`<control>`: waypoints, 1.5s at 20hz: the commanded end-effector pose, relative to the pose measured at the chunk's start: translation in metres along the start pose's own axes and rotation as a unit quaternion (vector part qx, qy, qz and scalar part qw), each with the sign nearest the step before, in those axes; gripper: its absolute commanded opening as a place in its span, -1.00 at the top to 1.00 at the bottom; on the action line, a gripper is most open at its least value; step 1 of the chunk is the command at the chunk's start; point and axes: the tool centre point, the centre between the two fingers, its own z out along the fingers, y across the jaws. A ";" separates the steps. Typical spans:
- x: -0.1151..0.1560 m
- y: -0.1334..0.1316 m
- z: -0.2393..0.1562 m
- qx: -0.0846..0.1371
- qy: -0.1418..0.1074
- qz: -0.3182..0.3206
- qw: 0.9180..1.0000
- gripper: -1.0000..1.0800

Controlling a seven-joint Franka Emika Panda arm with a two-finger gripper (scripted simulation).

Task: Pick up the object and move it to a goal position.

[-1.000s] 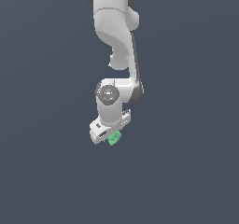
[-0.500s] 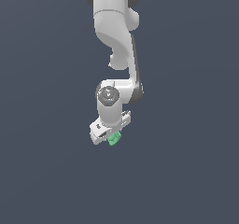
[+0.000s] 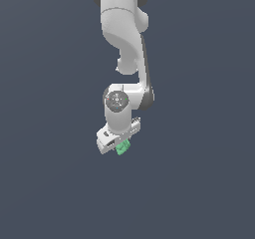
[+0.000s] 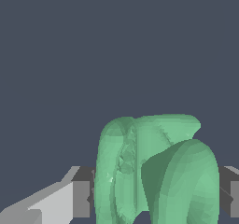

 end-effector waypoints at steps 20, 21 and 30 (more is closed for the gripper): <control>0.078 -0.097 -0.178 -0.001 0.000 -0.001 1.000 1.00; 0.082 -0.102 -0.188 -0.001 0.000 -0.001 1.000 1.00; 0.121 -0.146 -0.272 -0.001 0.001 -0.001 1.000 1.00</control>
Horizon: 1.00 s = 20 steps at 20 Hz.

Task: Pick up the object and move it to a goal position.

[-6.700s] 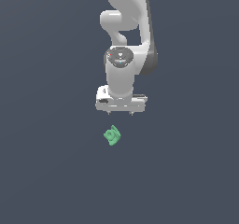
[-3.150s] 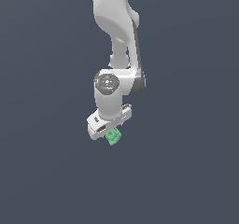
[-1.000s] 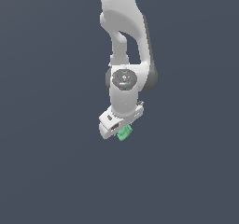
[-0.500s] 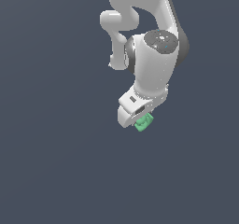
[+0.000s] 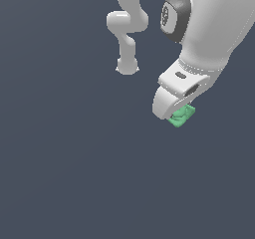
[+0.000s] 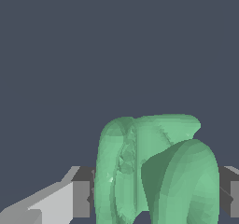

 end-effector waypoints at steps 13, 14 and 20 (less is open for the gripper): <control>0.042 -0.043 -0.084 0.001 0.000 0.001 1.000 1.00; 0.043 -0.044 -0.087 0.001 0.000 0.001 1.000 1.00; 0.050 -0.049 -0.099 0.001 0.000 0.001 1.000 1.00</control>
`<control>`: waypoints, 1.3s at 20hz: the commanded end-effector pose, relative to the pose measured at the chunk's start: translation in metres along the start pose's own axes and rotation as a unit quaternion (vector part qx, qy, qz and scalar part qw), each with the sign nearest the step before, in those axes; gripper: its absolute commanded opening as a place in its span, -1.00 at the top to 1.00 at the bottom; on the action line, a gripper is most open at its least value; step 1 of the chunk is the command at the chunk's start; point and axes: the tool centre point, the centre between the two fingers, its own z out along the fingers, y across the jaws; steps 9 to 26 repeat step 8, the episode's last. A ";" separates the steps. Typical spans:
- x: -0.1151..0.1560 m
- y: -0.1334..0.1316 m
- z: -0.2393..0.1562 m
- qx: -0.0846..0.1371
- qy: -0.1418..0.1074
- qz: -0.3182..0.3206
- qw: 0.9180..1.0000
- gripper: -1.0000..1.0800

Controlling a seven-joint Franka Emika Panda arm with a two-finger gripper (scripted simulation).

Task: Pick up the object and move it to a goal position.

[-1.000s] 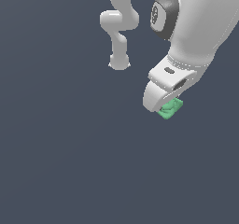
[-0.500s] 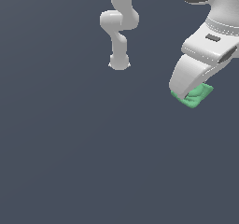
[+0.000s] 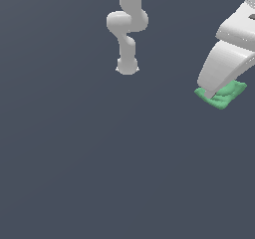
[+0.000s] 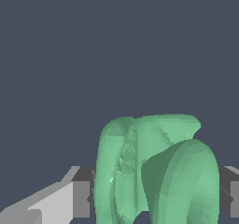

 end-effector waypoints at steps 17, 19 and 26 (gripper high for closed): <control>0.004 -0.002 -0.007 0.000 0.000 0.000 1.000 1.00; 0.004 -0.002 -0.007 0.000 0.000 0.000 1.000 1.00; 0.004 -0.002 -0.007 0.000 0.000 0.000 1.000 1.00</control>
